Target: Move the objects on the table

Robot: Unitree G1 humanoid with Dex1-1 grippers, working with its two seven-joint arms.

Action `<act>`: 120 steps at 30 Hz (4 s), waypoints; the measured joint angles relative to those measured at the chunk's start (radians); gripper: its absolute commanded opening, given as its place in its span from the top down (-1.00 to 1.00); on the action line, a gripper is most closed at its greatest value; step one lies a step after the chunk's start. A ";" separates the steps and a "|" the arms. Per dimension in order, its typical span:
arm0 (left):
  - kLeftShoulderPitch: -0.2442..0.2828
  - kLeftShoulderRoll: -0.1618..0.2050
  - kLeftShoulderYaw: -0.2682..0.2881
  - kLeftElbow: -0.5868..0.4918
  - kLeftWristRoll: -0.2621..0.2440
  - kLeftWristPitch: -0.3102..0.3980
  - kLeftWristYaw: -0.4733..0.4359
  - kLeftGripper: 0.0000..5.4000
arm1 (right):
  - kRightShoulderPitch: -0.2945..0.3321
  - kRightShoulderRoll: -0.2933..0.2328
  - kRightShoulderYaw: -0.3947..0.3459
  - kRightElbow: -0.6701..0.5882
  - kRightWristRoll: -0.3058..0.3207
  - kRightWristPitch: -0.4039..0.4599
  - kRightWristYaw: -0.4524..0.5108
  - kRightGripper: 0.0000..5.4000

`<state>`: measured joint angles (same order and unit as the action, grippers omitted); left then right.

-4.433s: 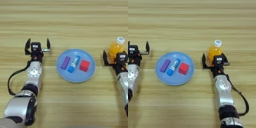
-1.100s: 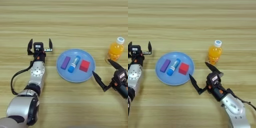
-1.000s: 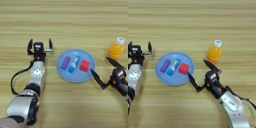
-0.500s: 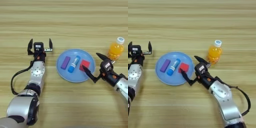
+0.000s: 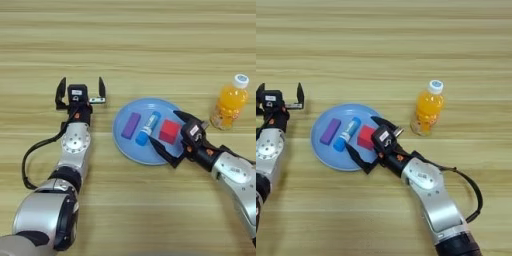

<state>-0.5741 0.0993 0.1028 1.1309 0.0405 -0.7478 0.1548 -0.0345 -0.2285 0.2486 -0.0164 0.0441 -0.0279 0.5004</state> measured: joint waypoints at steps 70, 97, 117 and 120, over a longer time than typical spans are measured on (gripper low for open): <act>0.000 -0.007 -0.010 -0.001 0.001 0.000 0.019 -1.00 | -0.032 0.009 -0.047 0.035 -0.015 0.061 -0.015 0.16; -0.001 -0.008 -0.011 -0.001 0.002 0.000 0.019 -1.00 | 0.106 -0.061 -0.222 -0.058 0.045 0.085 -0.037 0.16; -0.002 -0.008 -0.011 -0.001 0.002 0.000 0.020 -1.00 | 0.139 -0.084 -0.279 0.021 0.046 0.052 -0.040 0.16; -0.002 -0.008 -0.011 0.000 0.002 0.000 0.020 -1.00 | 0.137 -0.084 -0.281 0.033 0.046 0.038 -0.042 0.16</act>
<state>-0.5763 0.0912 0.0922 1.1304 0.0424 -0.7473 0.1744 0.1029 -0.3123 -0.0327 0.0165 0.0903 0.0097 0.4582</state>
